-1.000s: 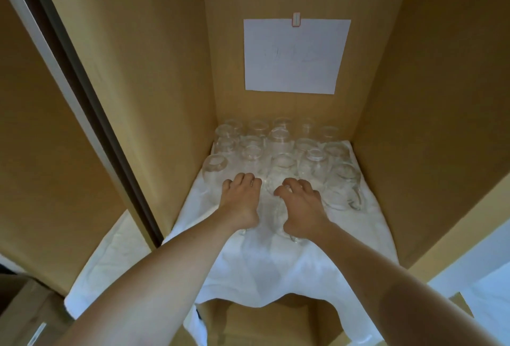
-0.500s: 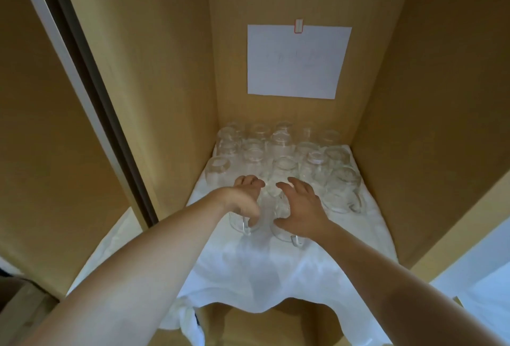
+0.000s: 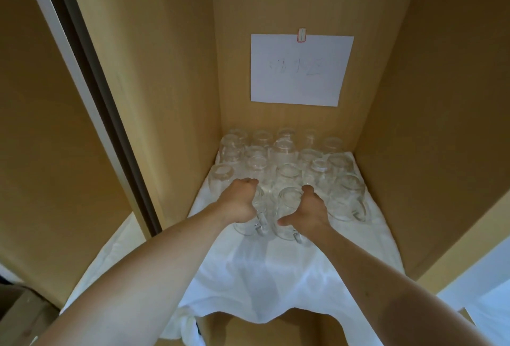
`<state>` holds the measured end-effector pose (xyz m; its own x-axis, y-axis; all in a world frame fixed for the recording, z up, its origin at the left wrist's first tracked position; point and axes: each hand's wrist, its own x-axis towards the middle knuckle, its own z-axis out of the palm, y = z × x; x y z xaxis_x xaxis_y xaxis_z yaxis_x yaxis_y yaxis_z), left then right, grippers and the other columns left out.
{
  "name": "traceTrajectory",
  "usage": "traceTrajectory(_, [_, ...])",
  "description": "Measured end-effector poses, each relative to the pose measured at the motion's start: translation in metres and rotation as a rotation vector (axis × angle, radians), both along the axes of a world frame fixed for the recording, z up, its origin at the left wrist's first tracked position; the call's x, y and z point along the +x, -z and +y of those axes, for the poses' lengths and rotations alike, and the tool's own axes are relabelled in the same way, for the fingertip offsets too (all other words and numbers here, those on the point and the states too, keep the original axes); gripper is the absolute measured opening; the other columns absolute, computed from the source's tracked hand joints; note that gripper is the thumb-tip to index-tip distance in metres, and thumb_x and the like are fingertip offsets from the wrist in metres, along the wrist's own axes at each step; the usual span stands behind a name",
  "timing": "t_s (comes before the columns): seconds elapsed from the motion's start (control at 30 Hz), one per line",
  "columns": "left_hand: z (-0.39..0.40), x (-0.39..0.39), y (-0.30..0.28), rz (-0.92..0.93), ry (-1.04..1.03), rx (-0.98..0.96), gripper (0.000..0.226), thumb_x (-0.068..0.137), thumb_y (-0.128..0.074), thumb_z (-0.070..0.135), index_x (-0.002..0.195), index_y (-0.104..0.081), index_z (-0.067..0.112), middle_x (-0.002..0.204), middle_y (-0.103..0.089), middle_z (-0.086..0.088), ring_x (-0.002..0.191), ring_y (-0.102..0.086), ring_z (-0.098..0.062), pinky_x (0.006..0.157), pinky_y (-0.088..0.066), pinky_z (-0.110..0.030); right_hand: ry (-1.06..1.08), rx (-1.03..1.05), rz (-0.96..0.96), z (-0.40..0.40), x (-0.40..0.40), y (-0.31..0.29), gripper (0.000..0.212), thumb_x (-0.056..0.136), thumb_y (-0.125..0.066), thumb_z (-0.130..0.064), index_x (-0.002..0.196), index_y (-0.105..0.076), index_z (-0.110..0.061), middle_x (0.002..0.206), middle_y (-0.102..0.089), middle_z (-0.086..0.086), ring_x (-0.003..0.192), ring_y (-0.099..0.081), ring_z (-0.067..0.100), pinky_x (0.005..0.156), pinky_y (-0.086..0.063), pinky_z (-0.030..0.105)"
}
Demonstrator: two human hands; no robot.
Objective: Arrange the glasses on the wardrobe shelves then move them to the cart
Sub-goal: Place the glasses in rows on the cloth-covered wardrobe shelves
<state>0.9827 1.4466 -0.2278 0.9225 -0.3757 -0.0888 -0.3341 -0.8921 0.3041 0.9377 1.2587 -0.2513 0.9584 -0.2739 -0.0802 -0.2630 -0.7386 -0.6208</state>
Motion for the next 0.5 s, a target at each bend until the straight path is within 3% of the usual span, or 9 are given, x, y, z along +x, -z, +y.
traceTrajectory(0.17, [-0.0046,0.0032,0.0092,-0.052,-0.062,-0.013,0.066,0.084,-0.062,0.009,0.147,-0.041,0.011,0.145,-0.047,-0.007,0.134,-0.042,-0.028,0.1,-0.05,-0.043,-0.004,0.046,-0.029,-0.0014,0.0029,0.0019,0.114,0.057,-0.098,-0.032,0.148,-0.033,-0.01,0.135,-0.056,0.009,0.124,-0.055,0.028,0.098,-0.05,0.038])
traceTrajectory(0.5, [-0.0103,0.009,0.0103,-0.073,-0.084,-0.002,0.067,0.083,-0.067,0.011,0.146,-0.043,0.012,0.143,-0.048,-0.005,0.131,-0.045,-0.027,0.097,-0.051,-0.042,-0.008,0.021,-0.084,0.0,0.0054,0.0055,0.104,0.054,-0.099,-0.034,0.14,-0.044,-0.012,0.128,-0.049,0.01,0.112,-0.055,0.025,0.094,-0.048,0.033])
